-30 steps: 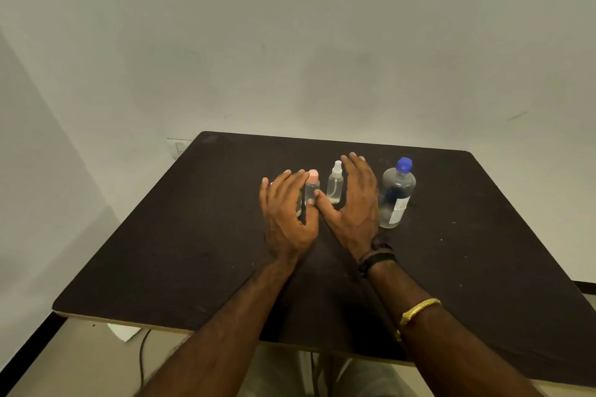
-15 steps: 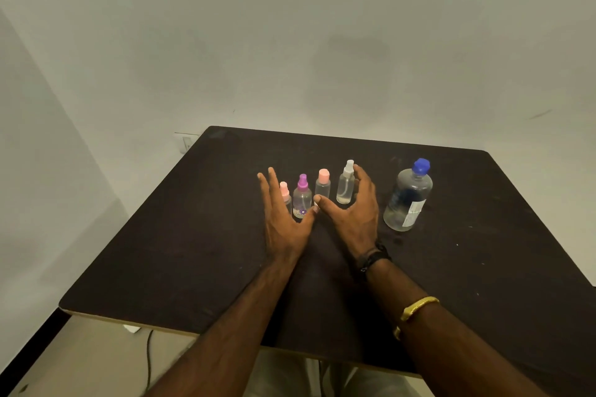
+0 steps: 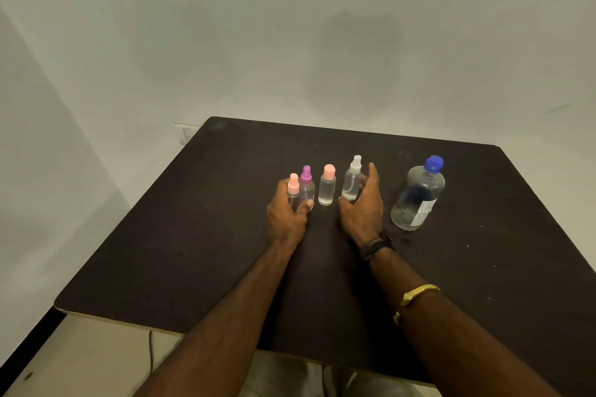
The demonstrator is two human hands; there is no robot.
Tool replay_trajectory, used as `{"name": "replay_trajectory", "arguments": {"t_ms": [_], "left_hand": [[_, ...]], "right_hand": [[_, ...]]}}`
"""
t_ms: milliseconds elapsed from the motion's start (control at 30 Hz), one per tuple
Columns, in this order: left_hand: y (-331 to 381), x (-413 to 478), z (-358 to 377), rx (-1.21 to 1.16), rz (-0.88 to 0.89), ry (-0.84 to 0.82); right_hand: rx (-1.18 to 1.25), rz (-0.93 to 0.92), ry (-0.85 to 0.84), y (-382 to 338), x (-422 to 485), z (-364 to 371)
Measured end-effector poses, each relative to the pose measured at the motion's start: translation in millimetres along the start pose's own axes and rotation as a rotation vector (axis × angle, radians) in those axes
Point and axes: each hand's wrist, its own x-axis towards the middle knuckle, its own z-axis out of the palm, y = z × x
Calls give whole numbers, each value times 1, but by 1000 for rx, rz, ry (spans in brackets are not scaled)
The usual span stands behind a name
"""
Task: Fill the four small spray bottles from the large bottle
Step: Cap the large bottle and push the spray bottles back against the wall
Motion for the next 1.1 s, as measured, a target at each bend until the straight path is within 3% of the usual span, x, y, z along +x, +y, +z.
{"name": "replay_trajectory", "arguments": {"t_ms": [233, 500, 700, 867, 1100], "left_hand": [[-8, 13, -8, 9, 59, -31], [-18, 32, -14, 27, 71, -124], [-25, 40, -20, -26, 96, -188], [-27, 41, -20, -66, 109, -204], [-28, 42, -20, -121, 120, -178]], "right_hand": [[-86, -57, 7, 1, 5, -2], [120, -41, -219, 5, -1, -7], [133, -131, -305, 5, 5, 4], [188, -51, -298, 9, 6, 7], [220, -86, -285, 5, 4, 10]]}}
